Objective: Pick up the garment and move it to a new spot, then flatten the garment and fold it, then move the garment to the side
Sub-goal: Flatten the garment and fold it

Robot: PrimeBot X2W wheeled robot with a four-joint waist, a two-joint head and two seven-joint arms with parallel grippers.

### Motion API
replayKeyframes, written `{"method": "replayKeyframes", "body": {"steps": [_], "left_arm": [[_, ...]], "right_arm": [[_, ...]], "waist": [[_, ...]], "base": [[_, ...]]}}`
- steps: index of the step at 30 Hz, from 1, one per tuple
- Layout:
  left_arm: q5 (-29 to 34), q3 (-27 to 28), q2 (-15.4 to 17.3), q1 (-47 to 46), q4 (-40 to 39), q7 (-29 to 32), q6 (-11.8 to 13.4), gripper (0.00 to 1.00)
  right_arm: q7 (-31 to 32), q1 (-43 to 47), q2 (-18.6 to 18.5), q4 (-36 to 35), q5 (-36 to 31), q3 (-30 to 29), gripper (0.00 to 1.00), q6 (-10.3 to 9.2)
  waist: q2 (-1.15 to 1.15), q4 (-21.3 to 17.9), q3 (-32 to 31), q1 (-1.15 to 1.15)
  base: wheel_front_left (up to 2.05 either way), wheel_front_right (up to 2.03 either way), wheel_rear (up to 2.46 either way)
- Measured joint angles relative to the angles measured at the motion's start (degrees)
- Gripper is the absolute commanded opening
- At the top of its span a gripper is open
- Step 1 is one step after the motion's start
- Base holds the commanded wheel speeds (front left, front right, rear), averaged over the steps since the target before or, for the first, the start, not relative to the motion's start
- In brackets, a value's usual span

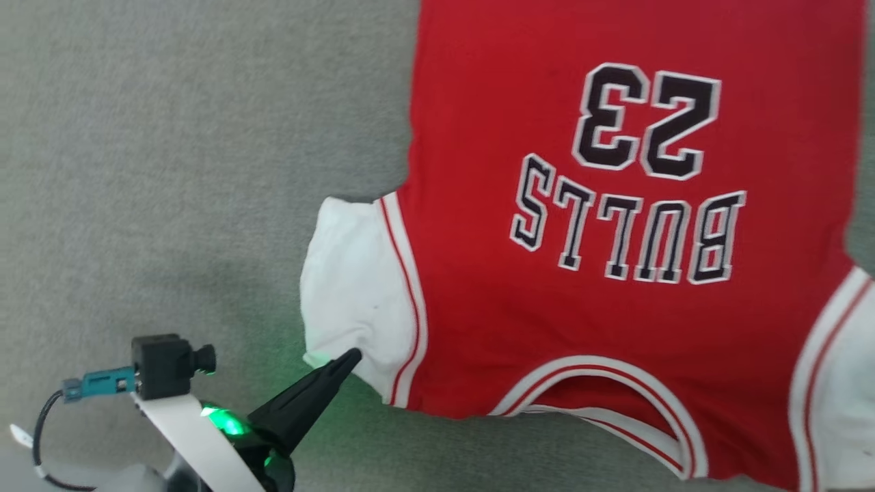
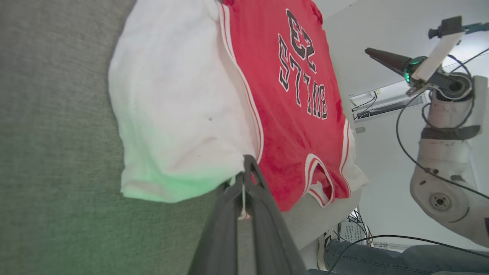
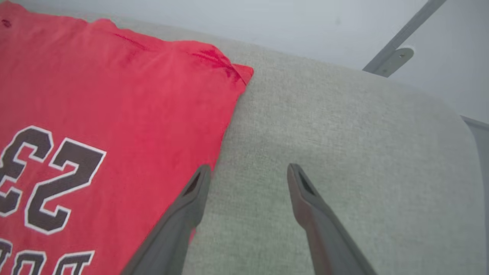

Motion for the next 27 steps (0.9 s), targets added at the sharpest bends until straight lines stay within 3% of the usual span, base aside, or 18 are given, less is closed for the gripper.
{"method": "replayKeyframes", "body": {"steps": [9, 15, 16, 18, 23, 27], "left_arm": [[0.8, -2.45, -1.96, -3.85, -1.04, 0.34, 0.0, 0.0], [0.59, -4.14, -2.76, -6.18, -0.85, 0.01, 0.0, 0.0], [0.45, -4.3, -2.98, -6.59, -0.78, -0.18, 0.0, 0.0], [0.11, -4.7, -3.27, -7.5, -0.44, -0.43, 0.0, 0.0], [-1.16, -5.03, -3.78, -8.75, 1.69, -1.98, 0.0, 0.0], [-1.45, -5.08, -2.92, -8.75, 4.35, -3.98, 0.0, 0.0]], "right_arm": [[4.6, -20.78, 0.63, 21.28, -8.68, 3.28, 1.0, 0.01], [7.93, -26.71, 1.41, 27.03, -11.12, 4.13, 1.0, -0.01], [7.9, -27.21, 1.46, 27.32, -11.33, 4.22, 0.95, -0.01], [7.21, -27.89, 1.57, 28.19, -11.69, 4.44, 0.04, -0.01], [3.1, -26.79, 2.27, 29.58, -10.73, 5.6, 0.0, 0.0], [2.03, -21.94, -0.49, 27.22, -6.11, 8.82, 0.0, 0.0]], "waist": [[0.0, 5.65, 6.12, 0.0], [0.0, 7.98, 9.12, 0.0], [0.0, 8.19, 9.41, 0.0], [0.0, 8.33, 9.66, 0.0], [0.0, 7.49, 7.97, 0.0], [0.0, 6.15, 5.18, 0.0]], "base": [[0.0, 0.0, 0.0], [0.0, 0.0, 0.0], [0.0, 0.0, 0.0], [0.0, 0.0, 0.0], [0.0, 0.0, 0.0], [0.0, 0.0, 0.0]]}}
